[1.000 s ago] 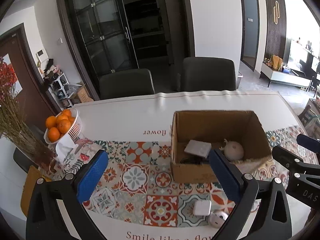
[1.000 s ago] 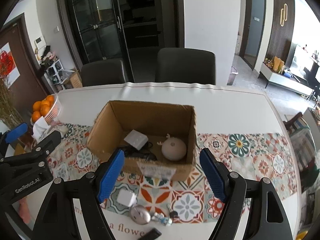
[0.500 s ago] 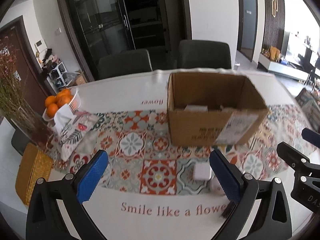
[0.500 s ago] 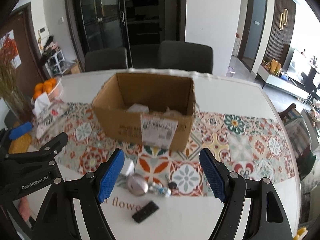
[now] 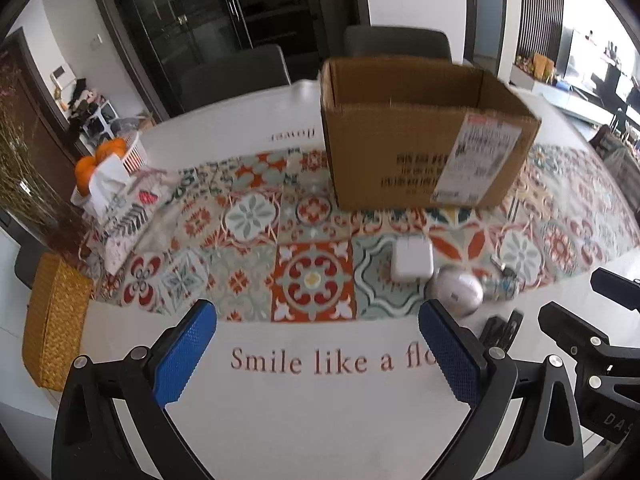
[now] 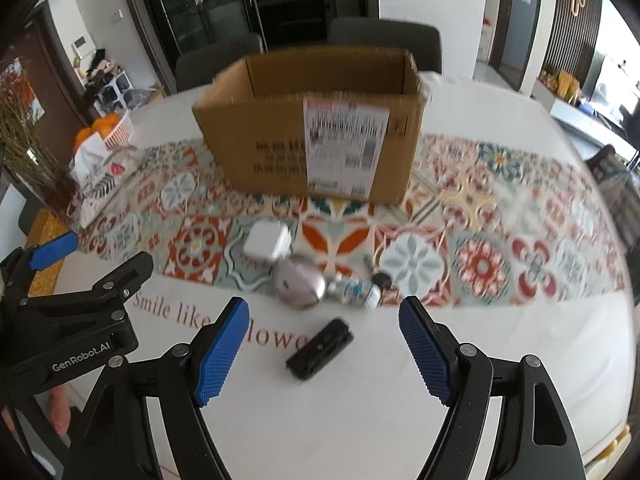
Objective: Organize rigid objects
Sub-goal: 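Move both tools back toward the remaining items beside the box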
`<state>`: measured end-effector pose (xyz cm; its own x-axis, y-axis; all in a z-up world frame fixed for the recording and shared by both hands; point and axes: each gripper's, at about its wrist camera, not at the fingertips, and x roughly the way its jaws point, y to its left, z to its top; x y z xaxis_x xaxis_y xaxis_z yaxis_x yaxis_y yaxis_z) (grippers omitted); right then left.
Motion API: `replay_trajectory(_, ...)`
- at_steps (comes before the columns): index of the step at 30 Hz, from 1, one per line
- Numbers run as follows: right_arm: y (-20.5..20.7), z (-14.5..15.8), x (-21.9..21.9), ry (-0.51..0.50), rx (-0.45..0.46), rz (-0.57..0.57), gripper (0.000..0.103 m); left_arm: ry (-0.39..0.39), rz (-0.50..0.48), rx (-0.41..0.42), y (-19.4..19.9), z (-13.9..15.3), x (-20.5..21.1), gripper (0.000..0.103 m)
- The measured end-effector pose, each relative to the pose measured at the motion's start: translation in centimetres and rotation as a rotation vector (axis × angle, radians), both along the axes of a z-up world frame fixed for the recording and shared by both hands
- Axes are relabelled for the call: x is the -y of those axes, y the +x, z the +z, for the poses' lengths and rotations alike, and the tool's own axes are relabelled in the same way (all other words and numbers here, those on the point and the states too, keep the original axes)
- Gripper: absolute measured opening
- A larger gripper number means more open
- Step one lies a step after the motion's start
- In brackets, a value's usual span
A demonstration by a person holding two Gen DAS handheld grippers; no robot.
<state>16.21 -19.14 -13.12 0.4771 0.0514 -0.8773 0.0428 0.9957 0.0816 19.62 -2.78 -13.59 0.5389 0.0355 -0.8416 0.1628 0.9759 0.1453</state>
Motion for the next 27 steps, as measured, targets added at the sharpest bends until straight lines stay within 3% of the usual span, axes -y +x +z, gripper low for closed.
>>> replay_trajectory(11,-0.2,-4.8,-0.7,0.057,-0.094,-0.021,0.076,0.059,-0.003,-0.066,-0.3,-4.2,-0.7,0.103)
replay_trajectory(18,0.8,-7.8,-0.4,0.107,-0.146,-0.050,0.068,0.073,-0.003,-0.109,0.2,-6.4,-1.2,0.102)
replay_trajectory(24,1.7,-9.9,-0.6,0.114,-0.203,-0.083,0.057,0.070,0.019,-0.144,0.8,-7.6,-1.8,0.101)
replay_trajectory(27,2.1,-10.5,-0.8,0.091,-0.214,-0.098,0.056,0.071,0.030,-0.154,1.0,-7.9,-2.1,0.101)
